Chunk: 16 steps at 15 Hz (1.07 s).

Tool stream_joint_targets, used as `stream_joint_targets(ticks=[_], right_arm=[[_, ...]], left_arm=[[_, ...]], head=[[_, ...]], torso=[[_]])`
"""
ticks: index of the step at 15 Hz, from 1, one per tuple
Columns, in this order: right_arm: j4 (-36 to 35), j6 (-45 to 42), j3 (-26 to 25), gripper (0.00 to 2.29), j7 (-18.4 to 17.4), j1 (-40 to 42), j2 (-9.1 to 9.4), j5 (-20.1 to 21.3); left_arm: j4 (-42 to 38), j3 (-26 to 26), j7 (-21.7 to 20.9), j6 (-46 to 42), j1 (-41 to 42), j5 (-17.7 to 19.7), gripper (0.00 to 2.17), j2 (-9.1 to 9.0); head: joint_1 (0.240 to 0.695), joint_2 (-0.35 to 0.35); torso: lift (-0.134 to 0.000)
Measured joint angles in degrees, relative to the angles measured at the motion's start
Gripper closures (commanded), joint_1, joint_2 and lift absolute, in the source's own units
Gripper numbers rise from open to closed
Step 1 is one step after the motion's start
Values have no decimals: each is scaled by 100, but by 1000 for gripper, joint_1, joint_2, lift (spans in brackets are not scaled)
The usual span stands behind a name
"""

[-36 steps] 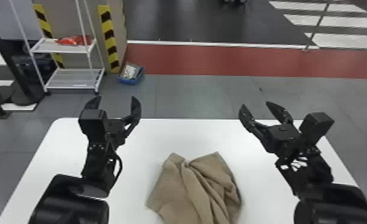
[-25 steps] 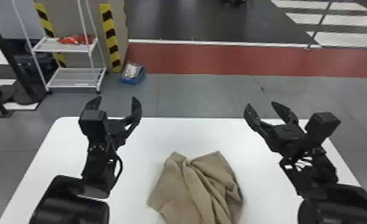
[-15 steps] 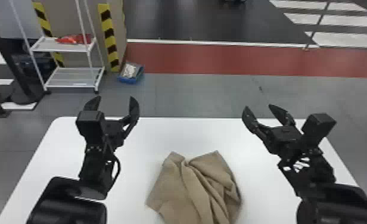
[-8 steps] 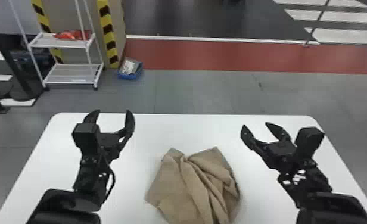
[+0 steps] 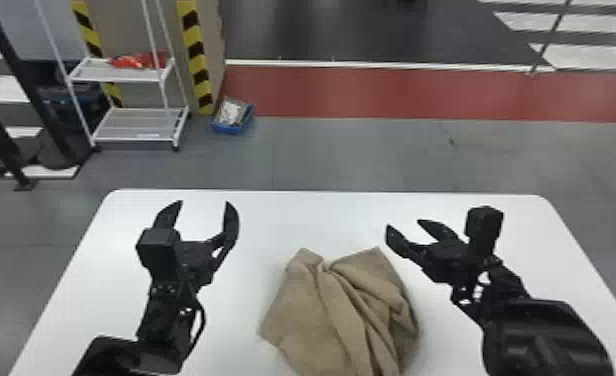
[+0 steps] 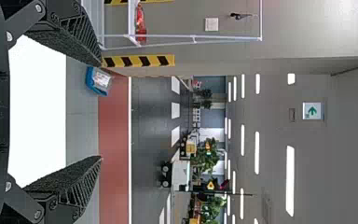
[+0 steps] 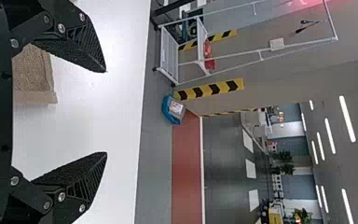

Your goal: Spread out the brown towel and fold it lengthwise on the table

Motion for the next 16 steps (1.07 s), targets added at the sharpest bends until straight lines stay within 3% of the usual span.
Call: stream_joint_targets(ticks=[6, 16], right_arm=[[561, 738, 238, 286, -150, -410, 57, 640], [1653, 1073, 641, 289, -346, -1164, 215, 1187]], left_arm=[[30, -207, -56, -10, -150, -41, 205, -21], [123, -352, -65, -69, -189, -17, 201, -26]], head=[[695, -27], [695, -13]], torso=[[0], [0]])
